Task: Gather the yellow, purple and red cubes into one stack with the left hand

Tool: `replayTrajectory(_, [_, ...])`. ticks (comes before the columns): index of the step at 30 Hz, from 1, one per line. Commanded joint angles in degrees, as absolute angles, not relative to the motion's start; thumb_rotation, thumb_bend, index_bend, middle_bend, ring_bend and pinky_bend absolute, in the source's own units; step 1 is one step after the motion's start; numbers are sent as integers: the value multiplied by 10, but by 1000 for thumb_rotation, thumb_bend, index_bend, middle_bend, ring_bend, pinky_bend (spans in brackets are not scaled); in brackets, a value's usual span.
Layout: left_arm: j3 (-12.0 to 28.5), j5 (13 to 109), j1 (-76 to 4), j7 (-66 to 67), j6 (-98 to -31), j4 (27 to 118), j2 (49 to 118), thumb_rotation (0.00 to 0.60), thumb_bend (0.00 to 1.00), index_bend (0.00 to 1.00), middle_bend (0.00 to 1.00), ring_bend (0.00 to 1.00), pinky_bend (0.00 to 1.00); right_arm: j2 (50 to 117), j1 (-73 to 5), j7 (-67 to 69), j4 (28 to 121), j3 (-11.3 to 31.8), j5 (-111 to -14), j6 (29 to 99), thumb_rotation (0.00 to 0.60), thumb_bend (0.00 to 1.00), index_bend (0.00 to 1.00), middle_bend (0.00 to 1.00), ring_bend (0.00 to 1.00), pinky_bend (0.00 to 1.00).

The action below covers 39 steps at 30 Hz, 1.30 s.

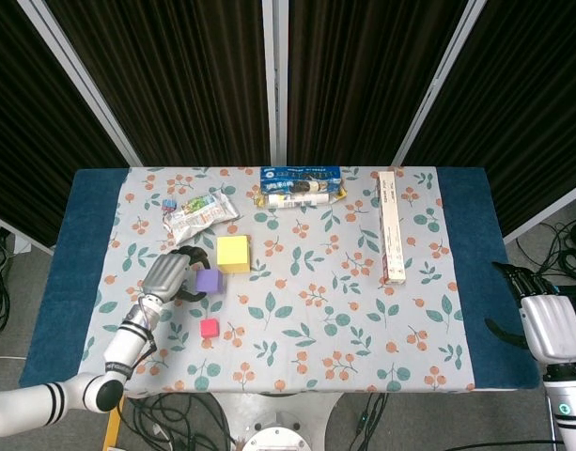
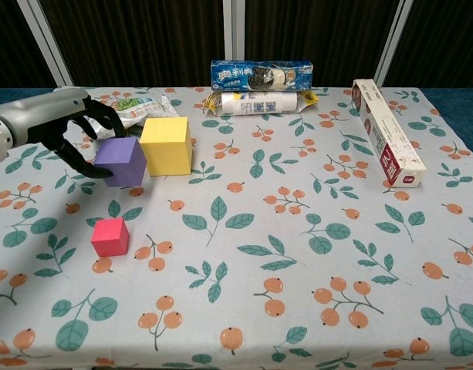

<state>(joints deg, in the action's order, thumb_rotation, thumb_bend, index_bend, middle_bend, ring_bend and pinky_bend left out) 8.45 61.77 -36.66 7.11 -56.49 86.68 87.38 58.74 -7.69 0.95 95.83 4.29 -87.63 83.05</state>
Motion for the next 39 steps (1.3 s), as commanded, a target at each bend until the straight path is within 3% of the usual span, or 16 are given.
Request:
replayTrajectory(1, [81, 632, -362, 76, -577, 884, 870, 600, 261, 557, 370, 234, 290, 587, -75, 9, 959, 42, -877, 833, 600, 81, 136, 186, 175, 282])
replayTrajectory(23, [89, 630, -396, 187, -591, 830, 976, 600, 249, 523, 313, 202, 279, 584, -65, 22, 952, 38, -883, 848, 600, 82, 135, 186, 175, 282])
replayTrajectory(29, [84, 638, -395, 199, -596, 831, 974, 600, 239, 433, 249, 157, 267, 584, -63, 25, 951, 37, -887, 850, 600, 83, 136, 186, 175, 282])
replayTrajectory(39, [77, 669, -383, 202, -619, 861, 947, 600, 226, 388, 215, 141, 265, 583, -62, 27, 952, 37, -891, 854, 600, 108, 136, 186, 176, 282])
